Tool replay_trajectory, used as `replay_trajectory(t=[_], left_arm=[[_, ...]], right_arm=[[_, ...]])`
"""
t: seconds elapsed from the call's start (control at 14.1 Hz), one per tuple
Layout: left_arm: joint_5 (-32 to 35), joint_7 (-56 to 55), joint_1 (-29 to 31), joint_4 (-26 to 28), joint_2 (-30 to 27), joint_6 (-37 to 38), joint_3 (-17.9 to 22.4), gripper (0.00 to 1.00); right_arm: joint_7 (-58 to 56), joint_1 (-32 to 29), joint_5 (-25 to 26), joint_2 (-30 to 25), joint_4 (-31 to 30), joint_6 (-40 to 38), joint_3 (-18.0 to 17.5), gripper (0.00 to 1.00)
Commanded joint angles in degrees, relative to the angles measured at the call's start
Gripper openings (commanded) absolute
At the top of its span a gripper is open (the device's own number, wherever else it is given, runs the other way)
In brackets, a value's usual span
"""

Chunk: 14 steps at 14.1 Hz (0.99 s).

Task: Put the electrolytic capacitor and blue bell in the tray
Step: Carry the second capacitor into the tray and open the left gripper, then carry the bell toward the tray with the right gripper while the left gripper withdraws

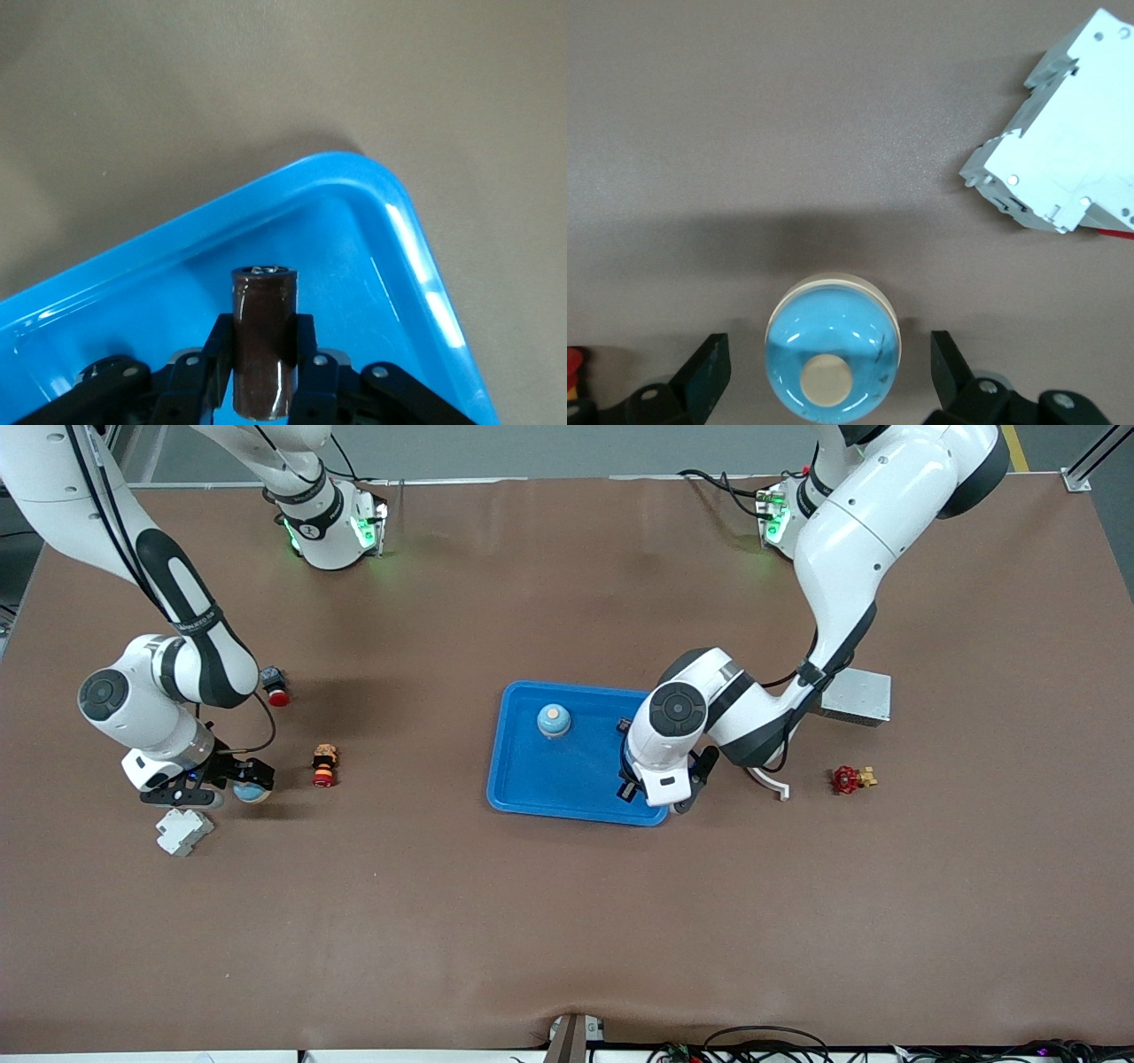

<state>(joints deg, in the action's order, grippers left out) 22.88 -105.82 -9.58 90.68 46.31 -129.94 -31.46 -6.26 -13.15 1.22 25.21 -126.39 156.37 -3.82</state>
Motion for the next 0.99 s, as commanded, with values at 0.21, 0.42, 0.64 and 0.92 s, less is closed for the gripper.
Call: replay_trajectory(t=[0.21, 0.42, 0.64, 0.92], left_arm=[[1.73, -2.81, -1.32, -0.86, -0.34, -0.05, 1.23, 1.00], [3.83, -1.51, -0.35, -1.21, -3.76, 0.30, 1.23, 1.00], [9.36, 1.38, 0.70, -1.65, -7.62, 1.87, 1.23, 1.00], [6.14, 24.79, 6.67, -4.20, -13.33, 10.13, -0.26, 1.00]], right_arm=[[-0.94, -2.14, -0.08, 0.02, -0.18, -0.10, -0.93, 1.00], [-0.86, -2.14, -0.08, 0.02, -0.18, -0.54, -0.93, 0.58], [0.11, -1.79, -0.17, 0.02, -0.09, -0.81, -0.93, 0.00], [1.77, -1.09, -0.17, -0.86, 0.44, -2.11, -1.19, 0.00]])
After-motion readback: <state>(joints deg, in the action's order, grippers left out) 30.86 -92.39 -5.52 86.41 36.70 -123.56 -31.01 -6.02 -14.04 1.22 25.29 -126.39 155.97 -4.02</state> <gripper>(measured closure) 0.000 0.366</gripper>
